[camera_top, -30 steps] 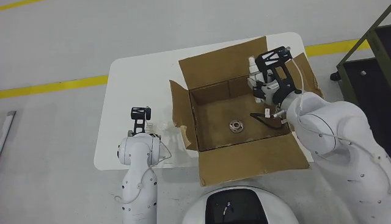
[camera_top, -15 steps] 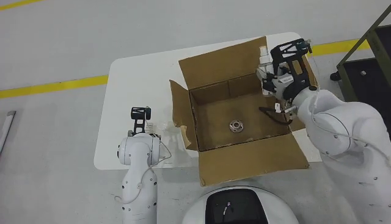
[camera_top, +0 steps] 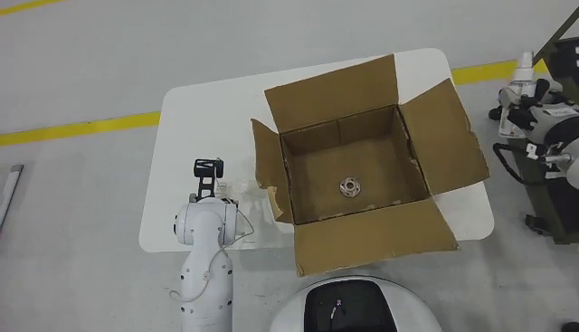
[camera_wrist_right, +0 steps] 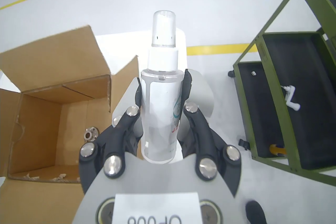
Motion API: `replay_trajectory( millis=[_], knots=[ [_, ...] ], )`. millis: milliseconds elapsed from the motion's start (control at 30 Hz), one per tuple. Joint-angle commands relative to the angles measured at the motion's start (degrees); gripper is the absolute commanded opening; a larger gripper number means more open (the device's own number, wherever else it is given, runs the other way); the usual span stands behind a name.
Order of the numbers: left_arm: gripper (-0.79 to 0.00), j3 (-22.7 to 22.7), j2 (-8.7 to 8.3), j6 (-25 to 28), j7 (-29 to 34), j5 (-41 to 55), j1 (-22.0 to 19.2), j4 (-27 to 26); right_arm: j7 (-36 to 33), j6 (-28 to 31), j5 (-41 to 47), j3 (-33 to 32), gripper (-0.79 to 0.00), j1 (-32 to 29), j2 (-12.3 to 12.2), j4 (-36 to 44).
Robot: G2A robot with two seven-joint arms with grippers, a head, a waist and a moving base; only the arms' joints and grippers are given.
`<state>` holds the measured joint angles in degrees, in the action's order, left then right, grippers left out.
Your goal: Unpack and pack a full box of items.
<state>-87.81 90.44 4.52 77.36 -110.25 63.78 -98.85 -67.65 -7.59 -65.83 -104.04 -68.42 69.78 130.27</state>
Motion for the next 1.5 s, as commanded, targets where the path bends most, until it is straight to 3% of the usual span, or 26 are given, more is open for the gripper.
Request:
replay_trajectory(
  millis=[0, 300, 600, 967, 1467],
  knots=[
    [0.000, 0.0, 0.00, 0.0, 0.0, 0.0, 0.0, 0.0, -1.0, 0.4, -0.2, -1.1, -0.785, -2.7, -0.1, 0.9],
    [0.000, 0.0, 0.00, 0.0, 0.0, 0.0, 0.0, 0.0, -0.2, 2.8, -0.6, -4.7, -0.785, -15.9, -0.1, 1.1],
    [0.000, 0.0, 0.00, 0.0, 0.0, 0.0, 0.0, 0.0, 6.1, 4.2, -0.9, 0.0, -0.785, -23.5, 0.2, -4.2],
    [0.000, 0.0, 0.00, 0.0, 0.0, 0.0, 0.0, 0.0, 8.6, 5.9, -4.2, 6.6, -0.785, -19.9, 0.1, -10.8],
    [0.000, 0.0, 0.00, 0.0, 0.0, 0.0, 0.0, 0.0, 8.8, 5.0, -4.6, 9.5, -0.785, -18.6, 0.1, -15.3]
  ],
)
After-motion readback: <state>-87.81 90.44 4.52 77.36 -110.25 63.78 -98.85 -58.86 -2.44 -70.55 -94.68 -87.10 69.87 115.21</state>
